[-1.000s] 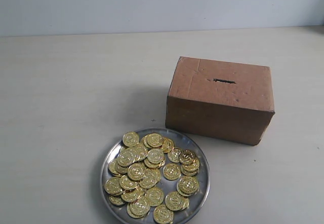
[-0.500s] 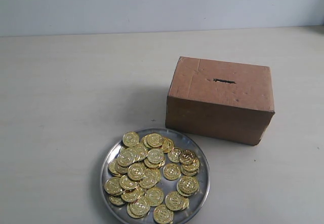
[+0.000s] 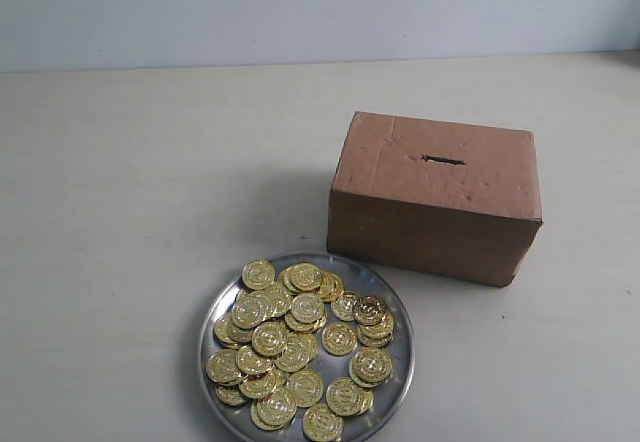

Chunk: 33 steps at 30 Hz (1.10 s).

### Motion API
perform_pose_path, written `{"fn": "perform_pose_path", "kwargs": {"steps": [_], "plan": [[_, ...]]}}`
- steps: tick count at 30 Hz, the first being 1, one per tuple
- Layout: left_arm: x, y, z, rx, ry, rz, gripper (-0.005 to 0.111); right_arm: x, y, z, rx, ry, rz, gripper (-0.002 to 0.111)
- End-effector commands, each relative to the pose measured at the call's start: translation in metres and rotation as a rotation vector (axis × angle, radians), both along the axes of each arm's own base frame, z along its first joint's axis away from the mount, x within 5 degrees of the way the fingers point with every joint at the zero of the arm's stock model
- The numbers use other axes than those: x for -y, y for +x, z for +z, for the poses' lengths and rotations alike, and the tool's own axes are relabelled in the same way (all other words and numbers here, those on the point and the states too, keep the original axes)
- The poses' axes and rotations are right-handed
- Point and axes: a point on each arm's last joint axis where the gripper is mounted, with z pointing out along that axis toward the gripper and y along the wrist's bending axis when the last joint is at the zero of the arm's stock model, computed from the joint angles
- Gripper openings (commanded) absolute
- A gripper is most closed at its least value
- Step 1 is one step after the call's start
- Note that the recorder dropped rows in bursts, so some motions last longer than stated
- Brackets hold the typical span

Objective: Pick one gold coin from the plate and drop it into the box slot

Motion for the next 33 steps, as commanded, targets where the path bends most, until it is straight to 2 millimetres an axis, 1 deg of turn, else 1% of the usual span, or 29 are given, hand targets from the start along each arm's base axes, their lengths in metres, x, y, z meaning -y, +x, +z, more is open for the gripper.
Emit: {"fn": "perform_pose_path", "kwargs": {"steps": [1, 6, 9, 33], "plan": [[-0.0001, -0.0001, -0.0007, 0.005, -0.01, 0.005, 0.0, 0.0001, -0.0001, -0.0007, 0.006, -0.007, -0.001, 0.001], [-0.0001, -0.0001, -0.0007, 0.005, -0.01, 0.005, 0.0, 0.0002, -0.0001, -0.0007, 0.003, -0.097, 0.019, 0.0], [-0.0001, -0.0001, -0.0007, 0.005, -0.01, 0.005, 0.0, 0.0006, -0.0006, -0.0028, -0.022, -0.096, 0.015, 0.0], [-0.0001, -0.0001, -0.0007, 0.005, -0.01, 0.005, 0.0, 0.0006, -0.0006, -0.0028, -0.022, -0.096, 0.015, 0.0]]}}
